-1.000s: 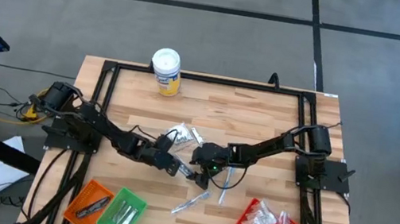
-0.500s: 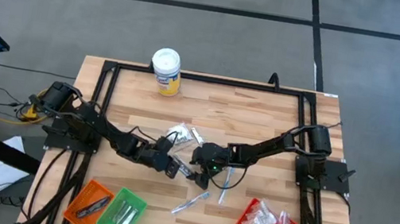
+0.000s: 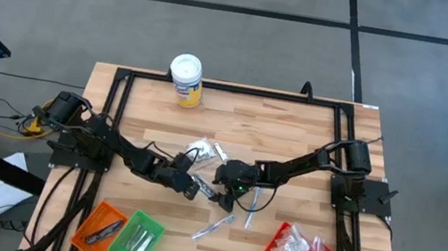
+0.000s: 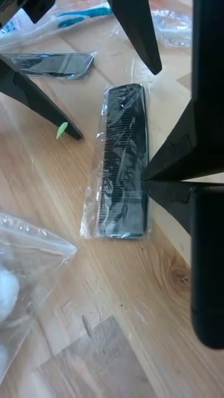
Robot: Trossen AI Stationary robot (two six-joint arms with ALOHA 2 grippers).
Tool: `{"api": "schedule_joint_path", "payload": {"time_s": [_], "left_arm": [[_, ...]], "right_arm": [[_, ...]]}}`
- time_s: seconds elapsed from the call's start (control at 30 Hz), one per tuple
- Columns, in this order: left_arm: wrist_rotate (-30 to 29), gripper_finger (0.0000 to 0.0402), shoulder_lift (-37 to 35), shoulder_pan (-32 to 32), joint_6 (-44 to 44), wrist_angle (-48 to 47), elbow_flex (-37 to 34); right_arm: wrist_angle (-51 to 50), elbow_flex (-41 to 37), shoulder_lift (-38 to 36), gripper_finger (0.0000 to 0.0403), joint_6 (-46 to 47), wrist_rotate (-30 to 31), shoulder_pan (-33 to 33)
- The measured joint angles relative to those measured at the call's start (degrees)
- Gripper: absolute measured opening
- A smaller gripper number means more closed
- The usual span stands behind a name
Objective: Pick & Place Travel size toiletries
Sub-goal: Put the black comb into the orange basket
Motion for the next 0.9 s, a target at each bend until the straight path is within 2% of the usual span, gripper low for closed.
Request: {"api": "schedule_joint_path", "payload": {"time_s": [0.7,0.9], "left_arm": [[1.6,0.0000,1.9,0.2,-1.5,-0.3,0.1],[-1.5,0.0000,0.6,-0.5,-1.4,1.6,0.0]], "right_arm": [[0.0,0.0,0.0,0.0322,0.0,0.0,0.0],[-0.2,0.0,0.0,0.0322,0.0,0.0,0.0]]}}
